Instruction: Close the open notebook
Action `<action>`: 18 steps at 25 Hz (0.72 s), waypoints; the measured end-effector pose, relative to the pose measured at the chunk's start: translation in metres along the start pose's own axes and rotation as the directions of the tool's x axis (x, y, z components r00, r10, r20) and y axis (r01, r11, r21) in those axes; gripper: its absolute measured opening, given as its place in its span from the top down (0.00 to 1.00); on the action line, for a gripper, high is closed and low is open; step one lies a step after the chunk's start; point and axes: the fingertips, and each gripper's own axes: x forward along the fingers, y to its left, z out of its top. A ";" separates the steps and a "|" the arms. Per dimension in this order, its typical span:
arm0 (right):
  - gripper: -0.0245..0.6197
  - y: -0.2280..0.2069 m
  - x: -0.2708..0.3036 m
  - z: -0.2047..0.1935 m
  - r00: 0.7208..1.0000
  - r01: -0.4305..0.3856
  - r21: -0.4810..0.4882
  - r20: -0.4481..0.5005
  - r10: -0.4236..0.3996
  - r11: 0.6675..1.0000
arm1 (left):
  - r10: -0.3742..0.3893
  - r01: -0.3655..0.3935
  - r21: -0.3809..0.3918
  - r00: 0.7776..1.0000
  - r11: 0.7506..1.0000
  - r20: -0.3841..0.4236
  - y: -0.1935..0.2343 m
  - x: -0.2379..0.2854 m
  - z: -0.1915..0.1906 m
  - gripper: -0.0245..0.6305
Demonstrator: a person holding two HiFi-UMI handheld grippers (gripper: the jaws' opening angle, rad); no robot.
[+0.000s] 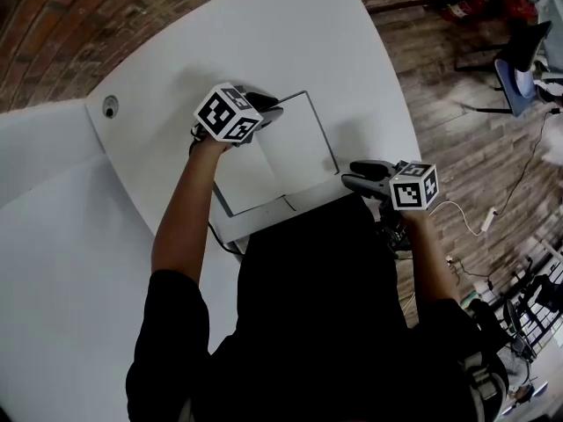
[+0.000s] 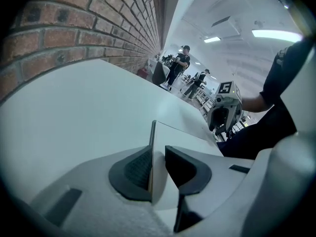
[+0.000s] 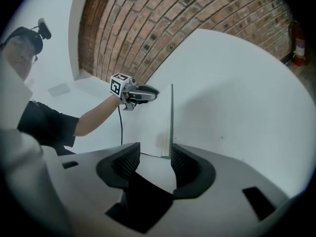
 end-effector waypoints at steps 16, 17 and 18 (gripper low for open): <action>0.65 0.031 0.004 -0.064 0.992 -0.065 -0.042 -0.110 0.060 0.997 | 0.049 -0.052 -0.081 0.998 0.995 -0.038 -0.054 0.007 -0.041 0.91; 0.65 0.030 0.005 -0.068 0.991 -0.065 -0.044 -0.120 0.059 0.997 | 0.056 -0.059 -0.088 0.998 0.994 -0.035 -0.055 0.006 -0.043 0.91; 0.65 0.028 0.005 -0.072 0.990 -0.065 -0.042 -0.127 0.059 0.997 | 0.062 -0.065 -0.096 0.997 0.993 -0.034 -0.055 0.005 -0.046 0.91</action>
